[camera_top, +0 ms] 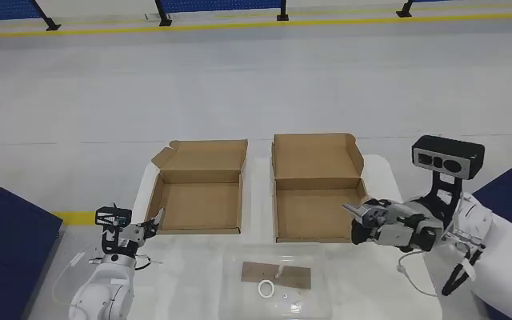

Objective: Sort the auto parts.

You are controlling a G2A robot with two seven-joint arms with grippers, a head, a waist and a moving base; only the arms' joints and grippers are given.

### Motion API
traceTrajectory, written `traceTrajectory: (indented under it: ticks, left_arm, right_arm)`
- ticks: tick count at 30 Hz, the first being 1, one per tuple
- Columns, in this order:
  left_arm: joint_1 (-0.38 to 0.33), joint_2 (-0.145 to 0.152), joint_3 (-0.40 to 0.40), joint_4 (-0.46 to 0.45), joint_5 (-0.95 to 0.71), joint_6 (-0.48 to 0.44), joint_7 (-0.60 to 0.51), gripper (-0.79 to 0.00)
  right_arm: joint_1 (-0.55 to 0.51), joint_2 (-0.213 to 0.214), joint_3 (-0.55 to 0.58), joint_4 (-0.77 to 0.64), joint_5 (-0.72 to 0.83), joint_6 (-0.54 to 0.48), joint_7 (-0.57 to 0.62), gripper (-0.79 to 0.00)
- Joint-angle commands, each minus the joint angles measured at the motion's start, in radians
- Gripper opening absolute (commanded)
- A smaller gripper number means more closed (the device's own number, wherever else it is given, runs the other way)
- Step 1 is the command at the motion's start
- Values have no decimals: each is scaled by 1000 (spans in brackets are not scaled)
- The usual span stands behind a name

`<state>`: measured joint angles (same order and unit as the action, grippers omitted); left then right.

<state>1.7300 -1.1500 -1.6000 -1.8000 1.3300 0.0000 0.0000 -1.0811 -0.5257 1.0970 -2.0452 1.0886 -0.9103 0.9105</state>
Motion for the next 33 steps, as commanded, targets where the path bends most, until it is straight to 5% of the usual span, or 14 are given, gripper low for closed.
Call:
traceTrajectory:
  ticks: [1,16,33]
  left_arm:
    - [0,0,0,0,0,0,0,0]
    - [0,0,0,0,0,0,0,0]
    - [0,0,0,0,0,0,0,0]
  right_arm:
    - [1,-5,2,4,34,21,20,-785]
    - [-17,-24,8,-19,54,99,-7,-785]
    - [-34,-100,-7,8,401,207,186,-785]
